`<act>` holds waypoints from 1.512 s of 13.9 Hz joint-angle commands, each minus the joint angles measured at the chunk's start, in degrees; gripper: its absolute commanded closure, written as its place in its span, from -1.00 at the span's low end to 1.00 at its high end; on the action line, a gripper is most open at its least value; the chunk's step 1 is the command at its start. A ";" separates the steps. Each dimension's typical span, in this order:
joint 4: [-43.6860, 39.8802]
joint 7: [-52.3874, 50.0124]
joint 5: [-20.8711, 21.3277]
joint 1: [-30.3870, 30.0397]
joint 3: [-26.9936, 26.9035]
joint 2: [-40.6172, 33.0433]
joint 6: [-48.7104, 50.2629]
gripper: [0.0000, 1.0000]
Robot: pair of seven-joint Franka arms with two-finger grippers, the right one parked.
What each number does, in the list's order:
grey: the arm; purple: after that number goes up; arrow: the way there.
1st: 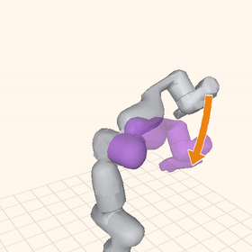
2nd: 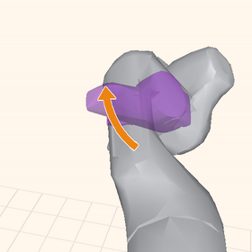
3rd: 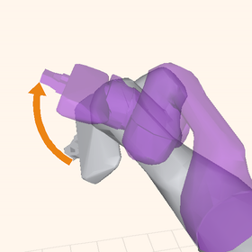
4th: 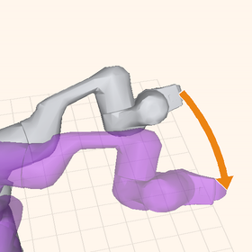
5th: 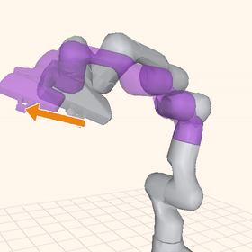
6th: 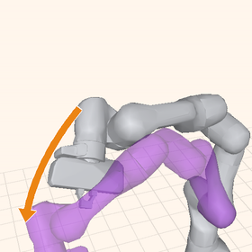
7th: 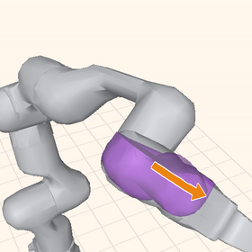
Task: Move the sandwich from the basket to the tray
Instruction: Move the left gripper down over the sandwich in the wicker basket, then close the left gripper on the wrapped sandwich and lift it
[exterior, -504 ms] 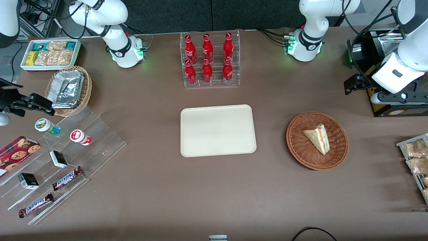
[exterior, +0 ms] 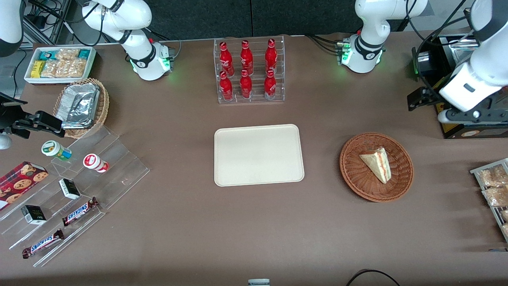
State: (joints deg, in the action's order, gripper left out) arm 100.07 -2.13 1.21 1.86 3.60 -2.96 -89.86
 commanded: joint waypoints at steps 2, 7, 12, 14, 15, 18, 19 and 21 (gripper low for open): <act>9.51 0.64 -0.51 0.77 -0.87 -0.29 -10.48 -1.00; 20.15 -1.37 -0.51 0.77 -0.87 1.64 -26.83 -1.00; 26.06 -9.11 -0.42 0.69 -0.87 6.02 -37.83 -1.00; 26.41 -12.35 -0.42 0.51 -0.96 7.87 -40.03 -1.00; 26.76 -15.42 -0.42 0.51 -1.05 8.66 -41.61 -1.00; 27.99 -19.49 -0.07 0.51 -1.05 10.51 -46.53 -1.00; 28.25 -20.36 -0.16 0.51 -1.05 11.21 -47.94 -1.00; 28.34 -23.17 -0.07 0.51 -1.05 12.53 -49.53 -1.00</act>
State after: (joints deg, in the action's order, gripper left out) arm 127.74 -22.24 1.09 1.86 2.98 8.81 -137.12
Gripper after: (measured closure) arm 0.000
